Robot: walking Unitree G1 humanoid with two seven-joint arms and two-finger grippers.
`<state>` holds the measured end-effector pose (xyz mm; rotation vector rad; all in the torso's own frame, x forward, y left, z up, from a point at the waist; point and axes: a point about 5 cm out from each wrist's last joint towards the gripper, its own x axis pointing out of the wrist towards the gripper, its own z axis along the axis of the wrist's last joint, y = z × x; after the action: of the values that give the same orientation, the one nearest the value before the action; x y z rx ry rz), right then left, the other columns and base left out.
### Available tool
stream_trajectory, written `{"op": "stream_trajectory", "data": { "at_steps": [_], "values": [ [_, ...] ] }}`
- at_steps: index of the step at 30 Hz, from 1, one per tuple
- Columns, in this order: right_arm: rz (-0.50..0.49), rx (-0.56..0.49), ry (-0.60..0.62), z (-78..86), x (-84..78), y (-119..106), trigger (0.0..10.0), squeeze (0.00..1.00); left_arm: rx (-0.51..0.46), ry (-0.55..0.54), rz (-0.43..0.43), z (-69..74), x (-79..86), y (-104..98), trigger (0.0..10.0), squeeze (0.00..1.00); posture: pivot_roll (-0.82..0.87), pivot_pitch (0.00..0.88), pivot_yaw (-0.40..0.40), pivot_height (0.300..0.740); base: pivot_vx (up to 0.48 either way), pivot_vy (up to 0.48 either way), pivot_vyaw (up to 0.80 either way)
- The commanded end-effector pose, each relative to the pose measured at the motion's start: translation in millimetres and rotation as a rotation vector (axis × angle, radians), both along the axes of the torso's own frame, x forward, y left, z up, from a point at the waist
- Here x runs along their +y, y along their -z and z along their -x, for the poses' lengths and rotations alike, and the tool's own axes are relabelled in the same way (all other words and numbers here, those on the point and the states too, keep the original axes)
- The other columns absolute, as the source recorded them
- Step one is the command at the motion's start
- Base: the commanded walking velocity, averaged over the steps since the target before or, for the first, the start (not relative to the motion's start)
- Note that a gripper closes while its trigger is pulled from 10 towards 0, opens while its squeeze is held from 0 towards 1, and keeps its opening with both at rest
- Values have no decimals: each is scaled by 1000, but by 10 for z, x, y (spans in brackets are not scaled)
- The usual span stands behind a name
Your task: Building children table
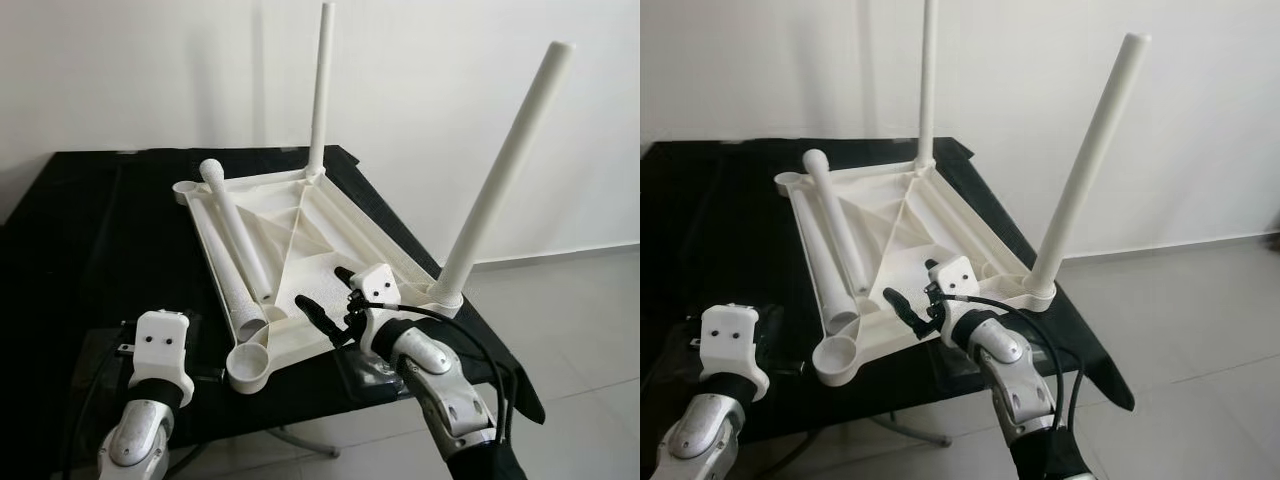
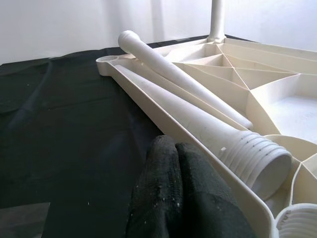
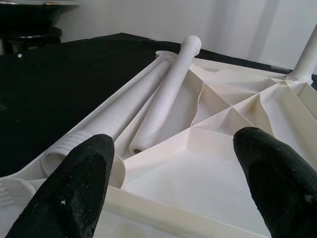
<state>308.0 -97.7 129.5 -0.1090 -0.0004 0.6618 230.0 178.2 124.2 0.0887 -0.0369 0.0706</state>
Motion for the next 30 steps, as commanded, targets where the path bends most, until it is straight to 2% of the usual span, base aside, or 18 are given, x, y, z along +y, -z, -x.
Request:
{"op": "stream_trajectory", "data": {
  "at_steps": [1,11,24,30],
  "values": [
    [20,1,2,-9,-7,6,10000,0,2,-24,-15,19,20,12,10000,0,-267,2,-71,740,0,0,0],
    [10,16,6,-16,6,22,10000,0,16,-9,-59,-3,5,22,10000,0,-249,0,-69,740,0,0,0],
    [-2,19,4,-11,49,28,10000,0,26,-13,-58,0,45,36,10000,0,-244,0,-66,740,0,0,0],
    [-26,19,2,-2,122,22,10000,0,39,-6,-64,9,112,40,10000,0,-234,5,-27,740,0,0,0]
  ]
}}
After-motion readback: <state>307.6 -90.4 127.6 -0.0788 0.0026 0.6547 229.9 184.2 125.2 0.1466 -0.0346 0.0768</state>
